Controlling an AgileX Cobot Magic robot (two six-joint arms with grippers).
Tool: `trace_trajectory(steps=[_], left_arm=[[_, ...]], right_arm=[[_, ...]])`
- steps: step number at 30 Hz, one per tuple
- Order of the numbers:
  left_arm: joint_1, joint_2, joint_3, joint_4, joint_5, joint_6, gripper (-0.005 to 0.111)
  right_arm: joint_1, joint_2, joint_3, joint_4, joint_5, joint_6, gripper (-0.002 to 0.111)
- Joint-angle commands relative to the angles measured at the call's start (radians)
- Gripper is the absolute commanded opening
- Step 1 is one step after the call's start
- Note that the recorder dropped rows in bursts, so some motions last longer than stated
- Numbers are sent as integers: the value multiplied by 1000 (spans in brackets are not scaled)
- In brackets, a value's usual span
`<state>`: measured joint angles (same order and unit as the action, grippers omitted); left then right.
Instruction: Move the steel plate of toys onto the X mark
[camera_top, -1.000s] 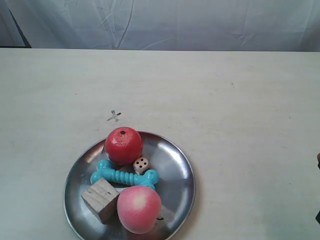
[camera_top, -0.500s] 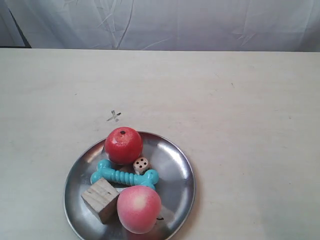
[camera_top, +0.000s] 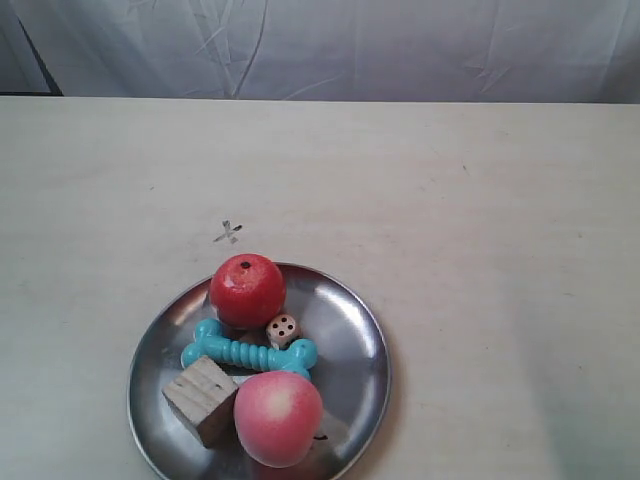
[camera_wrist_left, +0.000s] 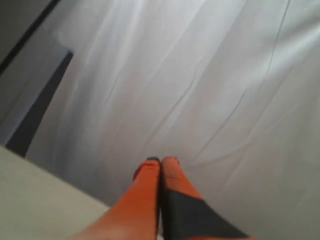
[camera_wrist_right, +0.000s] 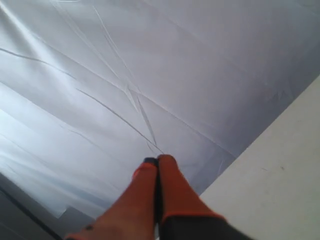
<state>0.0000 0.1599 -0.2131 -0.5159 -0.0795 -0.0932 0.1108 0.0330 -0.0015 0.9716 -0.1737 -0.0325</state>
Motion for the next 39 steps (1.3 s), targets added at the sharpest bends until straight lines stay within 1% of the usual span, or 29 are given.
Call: trace_trajectory(steps=[1,2,4,5,6,7,9,12,14,15,16,17,18,19,20,21,22,23,24,25,26,27,30,32,36,39], left_arm=[[0,249,-163,98,256,4,0],[-1,323,-213,136,321,13,0],[-3,474,-320,160,461,105,0],[-3,534,-366,147,511,179,0],[-3,686,-471,101,633,333,0],[-3,745,-511,64,685,390,0],[-3,889,-602,-15,810,510,0],[-3,1086,-701,-79,966,595,0],[-3,1188,-734,-82,1019,601,0],[-3,1236,-743,-74,1024,601,0],[-3,1315,-747,-63,1019,601,0],[-3,1353,-747,-56,1012,601,0],[-3,1410,-747,-38,1010,614,0],[-3,1436,-747,-29,1013,647,2],[-3,1475,-747,-32,1016,719,6],[-3,1491,-747,-42,1017,745,10],[-3,1512,-747,-84,1017,768,19],[-3,1523,-747,-106,1017,779,25],[-3,1540,-747,-142,1019,808,34],[-3,1556,-747,-166,1029,831,41],[-3,1572,-747,-184,1041,836,43],[-3,1592,-747,-212,1060,839,45],[-37,1632,-747,-234,1069,904,45],[-65,1659,-757,-223,1067,904,45],[-84,1677,-777,-223,1020,904,45],[-98,1691,-797,-218,1017,904,45]], right_arm=[[-6,19,-26,-14,55,-19,-1],[-6,38,-51,5,84,-19,-1],[-6,93,-112,46,174,-19,-1],[-6,129,-138,48,222,-19,-1],[-6,226,-209,26,368,-19,-1],[-6,275,-248,1,438,-19,-1],[-6,415,-349,-113,565,-19,-1],[-6,631,-549,-371,723,4,-1],[-6,778,-696,-533,833,54,-1],[-6,849,-747,-583,878,75,-1],[-6,980,-837,-618,990,88,-1],[-6,1027,-860,-615,1035,88,-1],[-6,1128,-859,-592,1074,79,-1],[-2,1162,-850,-584,1076,77,-1],[9,1223,-814,-561,1059,75,-1],[14,1239,-795,-534,1044,72,-1],[30,1261,-743,-465,995,71,2],[38,1262,-715,-427,975,68,5],[63,1262,-659,-332,930,21,18],[89,1262,-624,-261,900,3,31],[120,1262,-594,-219,865,1,40],[165,1262,-566,-178,818,1,46],[284,1268,-522,-85,705,1,46],[343,1269,-510,-83,669,42,46],[405,1269,-470,-71,602,117,46],[444,1269,-429,-39,542,149,46]])
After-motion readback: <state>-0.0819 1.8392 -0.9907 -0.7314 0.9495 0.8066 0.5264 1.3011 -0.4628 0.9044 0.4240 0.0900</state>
